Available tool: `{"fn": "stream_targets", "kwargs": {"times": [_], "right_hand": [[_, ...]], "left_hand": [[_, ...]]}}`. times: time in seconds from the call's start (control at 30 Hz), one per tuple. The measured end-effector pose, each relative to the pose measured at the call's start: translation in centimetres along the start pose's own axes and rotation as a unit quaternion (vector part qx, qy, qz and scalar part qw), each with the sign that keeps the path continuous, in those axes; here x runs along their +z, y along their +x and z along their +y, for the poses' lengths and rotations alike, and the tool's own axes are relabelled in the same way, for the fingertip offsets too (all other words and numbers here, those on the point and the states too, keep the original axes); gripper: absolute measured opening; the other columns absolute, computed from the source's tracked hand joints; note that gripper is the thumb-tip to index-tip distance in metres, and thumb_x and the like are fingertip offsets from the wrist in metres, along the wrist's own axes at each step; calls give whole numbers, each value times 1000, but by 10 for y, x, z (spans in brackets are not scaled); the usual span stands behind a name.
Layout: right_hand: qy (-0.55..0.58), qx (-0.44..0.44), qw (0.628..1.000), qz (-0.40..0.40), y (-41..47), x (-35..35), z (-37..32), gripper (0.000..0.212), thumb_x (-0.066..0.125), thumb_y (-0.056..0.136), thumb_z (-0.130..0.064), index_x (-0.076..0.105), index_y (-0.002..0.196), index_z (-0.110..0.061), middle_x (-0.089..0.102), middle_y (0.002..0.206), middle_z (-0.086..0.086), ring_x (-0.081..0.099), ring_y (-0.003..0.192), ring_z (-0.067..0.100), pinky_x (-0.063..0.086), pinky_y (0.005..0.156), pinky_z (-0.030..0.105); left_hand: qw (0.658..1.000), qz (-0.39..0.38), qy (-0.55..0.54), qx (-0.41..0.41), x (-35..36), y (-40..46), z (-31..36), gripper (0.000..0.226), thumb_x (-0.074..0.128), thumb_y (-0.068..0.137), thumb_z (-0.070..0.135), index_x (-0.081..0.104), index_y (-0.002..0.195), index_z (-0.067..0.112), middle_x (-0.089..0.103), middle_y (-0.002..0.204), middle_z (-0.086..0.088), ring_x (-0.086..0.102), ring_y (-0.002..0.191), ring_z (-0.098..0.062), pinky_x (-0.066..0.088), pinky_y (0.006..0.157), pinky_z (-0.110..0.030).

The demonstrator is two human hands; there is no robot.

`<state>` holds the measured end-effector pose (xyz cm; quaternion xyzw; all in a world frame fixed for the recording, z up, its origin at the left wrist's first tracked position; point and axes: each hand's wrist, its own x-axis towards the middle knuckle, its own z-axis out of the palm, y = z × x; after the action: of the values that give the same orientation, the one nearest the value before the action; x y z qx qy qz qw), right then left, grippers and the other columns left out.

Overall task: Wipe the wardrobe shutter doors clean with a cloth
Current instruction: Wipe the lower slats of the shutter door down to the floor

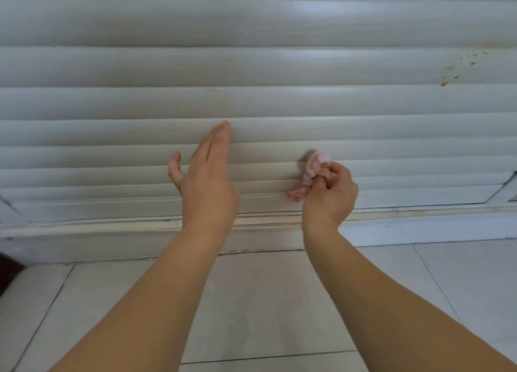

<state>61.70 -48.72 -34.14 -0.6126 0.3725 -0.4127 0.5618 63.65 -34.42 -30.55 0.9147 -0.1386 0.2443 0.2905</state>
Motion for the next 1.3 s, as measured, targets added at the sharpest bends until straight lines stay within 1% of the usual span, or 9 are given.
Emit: {"fn": "stream_targets", "kwargs": {"times": [0.13, 0.23, 0.43, 0.57, 0.77, 0.97, 1.07, 1.17, 1.3], "right_hand": [[-28, -45, 995, -87, -37, 25, -7, 27, 52, 88, 8, 68, 103, -8, 47, 101, 3, 56, 67, 0, 40, 52, 3], [-21, -49, 985, -162, -55, 47, -6, 13, 61, 84, -6, 68, 85, -17, 48, 81, -12, 60, 77, 19, 51, 75, 36], [-108, -292, 908, -279, -78, 51, -8, 20, 49, 74, -16, 65, 85, -11, 60, 92, 15, 58, 85, 38, 51, 73, 46], [-45, -155, 948, -274, -42, 31, -6, 15, 60, 86, -25, 58, 72, -29, 58, 76, -15, 57, 83, -3, 44, 76, 27], [302, 81, 949, -45, -3, 3, 8, 20, 71, 80, -2, 55, 76, -14, 54, 78, -2, 58, 70, 12, 47, 60, 16], [44, -149, 983, -98, -32, 31, 31, 13, 56, 90, -22, 65, 89, -30, 59, 100, 7, 57, 97, 30, 49, 85, 41], [-112, -341, 908, -216, -56, 49, 39, 33, 54, 87, -16, 60, 109, -40, 57, 114, 8, 54, 104, 31, 49, 86, 42], [-298, -467, 794, -249, -85, 70, 53, 54, 63, 71, -4, 51, 123, -14, 53, 118, 14, 50, 104, 35, 45, 82, 39], [-366, -527, 722, -260, -91, 67, 55, 57, 71, 61, -29, 68, 116, -15, 68, 112, 0, 64, 103, 20, 51, 82, 24]], "left_hand": [[999, -34, -4, 5, -6, 0, -1, 96, 42, 64, -19, 20, 147, 26, 26, 151, 10, 36, 128, -3, -2, 113, -38], [998, -48, 4, 27, -5, -2, -4, 92, 42, 70, -15, 16, 147, 28, 18, 154, 11, 26, 133, 2, 0, 113, -39], [999, 25, 23, 40, -1, -1, -6, 77, 42, 73, -9, 34, 143, 23, 38, 146, 6, 31, 135, -12, 13, 101, -35], [998, 47, 5, 50, -1, 1, -13, 81, 34, 56, -4, 48, 134, 14, 55, 130, -5, 46, 124, -21, 24, 95, -47], [999, 38, -11, 31, -11, 5, -23, 86, 35, 57, -16, 44, 137, 14, 50, 136, -8, 42, 128, -16, 13, 105, -44], [998, 36, -4, 49, -10, 5, -23, 86, 29, 54, -8, 47, 135, 11, 54, 132, -9, 44, 128, -20, 15, 103, -50], [999, 26, 1, 48, -9, 4, -23, 80, 32, 60, -3, 44, 137, 14, 50, 136, -8, 39, 133, -17, 13, 105, -50], [999, 11, 12, 39, -7, 3, -21, 75, 45, 73, -7, 35, 143, 20, 40, 145, 1, 25, 139, -10, 3, 109, -46], [998, -3, 38, 43, -6, -2, -18, 83, 52, 75, -7, 23, 147, 24, 24, 153, 6, 14, 142, -7, -2, 112, -45]]}}
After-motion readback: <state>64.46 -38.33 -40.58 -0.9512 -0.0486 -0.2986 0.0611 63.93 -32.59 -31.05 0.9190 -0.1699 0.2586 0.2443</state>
